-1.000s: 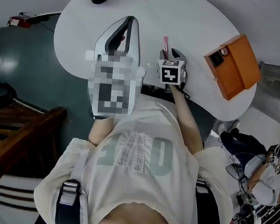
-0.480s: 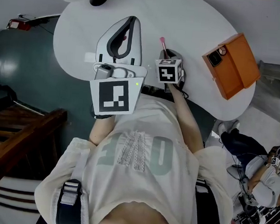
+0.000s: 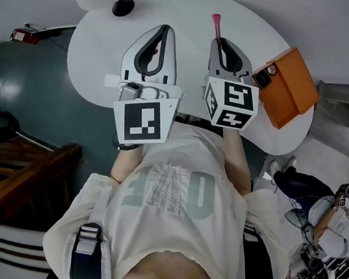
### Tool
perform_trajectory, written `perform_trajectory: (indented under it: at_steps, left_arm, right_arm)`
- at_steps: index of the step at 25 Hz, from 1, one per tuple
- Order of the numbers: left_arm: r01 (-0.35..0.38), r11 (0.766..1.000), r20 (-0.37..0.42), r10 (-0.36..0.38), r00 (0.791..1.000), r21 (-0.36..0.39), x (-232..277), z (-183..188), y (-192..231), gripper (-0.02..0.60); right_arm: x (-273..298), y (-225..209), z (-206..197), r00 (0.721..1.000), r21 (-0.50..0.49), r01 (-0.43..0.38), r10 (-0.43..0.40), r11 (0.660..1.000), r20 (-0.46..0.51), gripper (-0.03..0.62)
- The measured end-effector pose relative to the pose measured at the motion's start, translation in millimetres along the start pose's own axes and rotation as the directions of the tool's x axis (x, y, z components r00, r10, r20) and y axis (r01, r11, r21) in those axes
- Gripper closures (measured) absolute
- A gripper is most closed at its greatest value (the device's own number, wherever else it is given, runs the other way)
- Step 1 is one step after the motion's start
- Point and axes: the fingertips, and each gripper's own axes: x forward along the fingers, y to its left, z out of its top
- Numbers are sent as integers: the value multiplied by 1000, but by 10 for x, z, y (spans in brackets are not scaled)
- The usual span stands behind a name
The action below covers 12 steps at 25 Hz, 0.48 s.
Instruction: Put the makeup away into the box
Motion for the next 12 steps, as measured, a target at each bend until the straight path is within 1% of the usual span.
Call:
perform_trajectory:
  at_steps: [3, 5, 9, 12]
  left_arm:
    - [20, 1000, 11, -20, 1000, 3, 14, 35, -85, 575]
    - [32, 999, 14, -32, 999, 3, 21, 46, -137, 575]
    - [48, 999, 16, -48, 999, 4, 32, 58, -194, 575]
    - [62, 998, 14, -62, 998, 3, 57, 53, -221, 575]
  right_arm:
    - [-212, 27, 429, 995, -38, 19, -15, 999, 95, 546]
    - [-330, 61, 600, 991, -56, 15, -7, 998, 137, 546]
    - [-449, 114, 729, 986, -80, 7, 7, 997, 169, 546]
    - [-471, 85, 734, 985, -73, 21, -8, 997, 171, 546]
